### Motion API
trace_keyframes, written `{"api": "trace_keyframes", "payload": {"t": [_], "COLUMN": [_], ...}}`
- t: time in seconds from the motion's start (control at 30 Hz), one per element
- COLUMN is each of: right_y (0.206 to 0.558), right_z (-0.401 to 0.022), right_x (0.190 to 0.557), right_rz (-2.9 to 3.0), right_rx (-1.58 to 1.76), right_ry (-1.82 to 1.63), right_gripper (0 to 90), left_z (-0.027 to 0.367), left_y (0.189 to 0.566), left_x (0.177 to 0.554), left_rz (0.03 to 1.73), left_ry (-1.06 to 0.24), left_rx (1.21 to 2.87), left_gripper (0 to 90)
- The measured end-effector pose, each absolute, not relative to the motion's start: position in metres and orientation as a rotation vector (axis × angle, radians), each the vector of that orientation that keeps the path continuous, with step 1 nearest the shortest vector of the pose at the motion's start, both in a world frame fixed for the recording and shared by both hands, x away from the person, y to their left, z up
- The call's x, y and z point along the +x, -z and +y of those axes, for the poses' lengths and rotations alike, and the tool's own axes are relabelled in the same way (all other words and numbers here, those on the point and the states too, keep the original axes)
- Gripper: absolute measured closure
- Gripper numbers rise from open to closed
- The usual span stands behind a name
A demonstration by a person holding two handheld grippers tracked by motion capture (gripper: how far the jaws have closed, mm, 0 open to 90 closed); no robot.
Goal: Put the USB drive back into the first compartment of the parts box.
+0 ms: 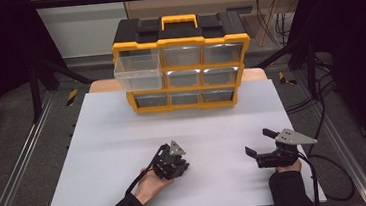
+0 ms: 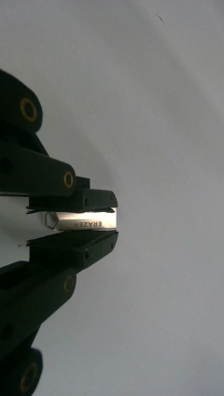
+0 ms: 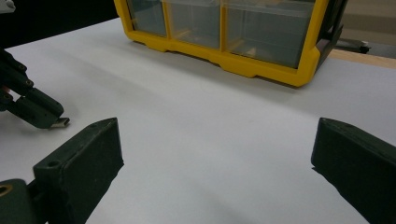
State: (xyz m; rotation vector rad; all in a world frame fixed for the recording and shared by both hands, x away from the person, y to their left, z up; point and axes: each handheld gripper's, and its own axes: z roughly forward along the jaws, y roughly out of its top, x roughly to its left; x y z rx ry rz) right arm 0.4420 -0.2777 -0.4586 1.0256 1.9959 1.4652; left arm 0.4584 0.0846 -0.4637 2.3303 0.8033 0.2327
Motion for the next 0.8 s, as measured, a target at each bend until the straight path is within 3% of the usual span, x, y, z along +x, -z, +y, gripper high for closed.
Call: {"api": "trace_keyframes", "payload": {"t": [0.8], "right_y": [0.459], "right_z": [-0.278], "right_x": [0.442], "right_rz": [1.997], "right_rx": [1.024], "right_ry": [-1.467], "right_gripper": [2.2], "left_z": [0.096], "left_y": [0.448], "left_x": [0.459], "left_rz": [0.798], "left_ry": [-0.234], "left_rx": [2.295], "left_gripper": [77.9]}}
